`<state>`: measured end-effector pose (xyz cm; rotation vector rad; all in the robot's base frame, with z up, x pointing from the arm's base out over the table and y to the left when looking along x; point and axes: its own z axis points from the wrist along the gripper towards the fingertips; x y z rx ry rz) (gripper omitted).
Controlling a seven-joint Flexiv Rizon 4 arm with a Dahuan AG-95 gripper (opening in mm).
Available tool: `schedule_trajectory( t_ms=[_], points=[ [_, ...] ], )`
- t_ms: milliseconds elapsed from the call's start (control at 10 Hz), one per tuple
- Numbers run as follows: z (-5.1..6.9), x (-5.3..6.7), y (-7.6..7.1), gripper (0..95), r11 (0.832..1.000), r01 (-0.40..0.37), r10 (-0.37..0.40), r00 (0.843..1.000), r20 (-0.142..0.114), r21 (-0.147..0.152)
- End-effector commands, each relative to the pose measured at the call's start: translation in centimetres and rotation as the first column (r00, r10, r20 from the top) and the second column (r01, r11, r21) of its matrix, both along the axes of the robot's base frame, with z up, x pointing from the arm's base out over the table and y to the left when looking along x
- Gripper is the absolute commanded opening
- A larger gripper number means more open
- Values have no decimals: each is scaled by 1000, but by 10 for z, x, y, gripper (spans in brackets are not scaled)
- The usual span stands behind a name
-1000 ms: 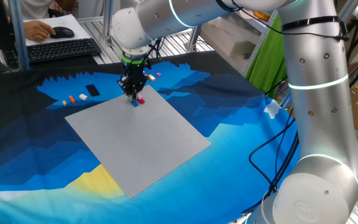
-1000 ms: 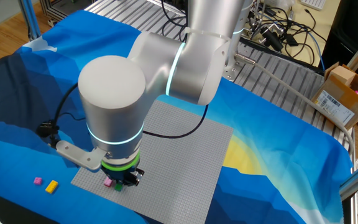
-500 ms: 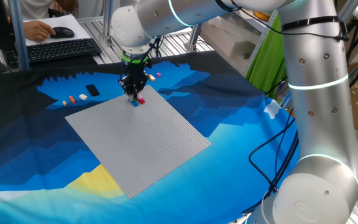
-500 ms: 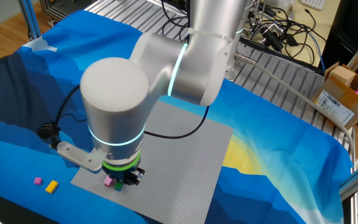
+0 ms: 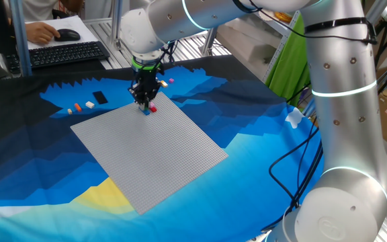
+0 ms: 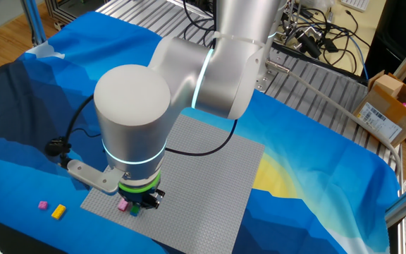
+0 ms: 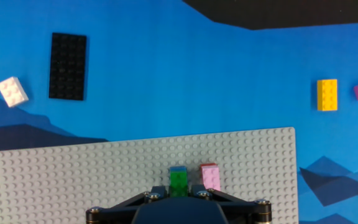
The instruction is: Stack small Lego blocks randomly, one at a time
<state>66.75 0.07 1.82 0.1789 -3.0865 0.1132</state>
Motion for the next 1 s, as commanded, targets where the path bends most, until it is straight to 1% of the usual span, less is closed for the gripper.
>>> schedule_trajectory(
  t_ms=[100,300,500,1000],
  points=[
    [-1,1,0,0,1000,-3,3,1000,0,-1],
    [-3,1,0,0,1000,-4,4,1000,3,-2],
    [-2,2,0,0,1000,-8,8,1000,9,-6],
    [-2,2,-1,0,1000,-10,10,1000,3,-19]
  ],
)
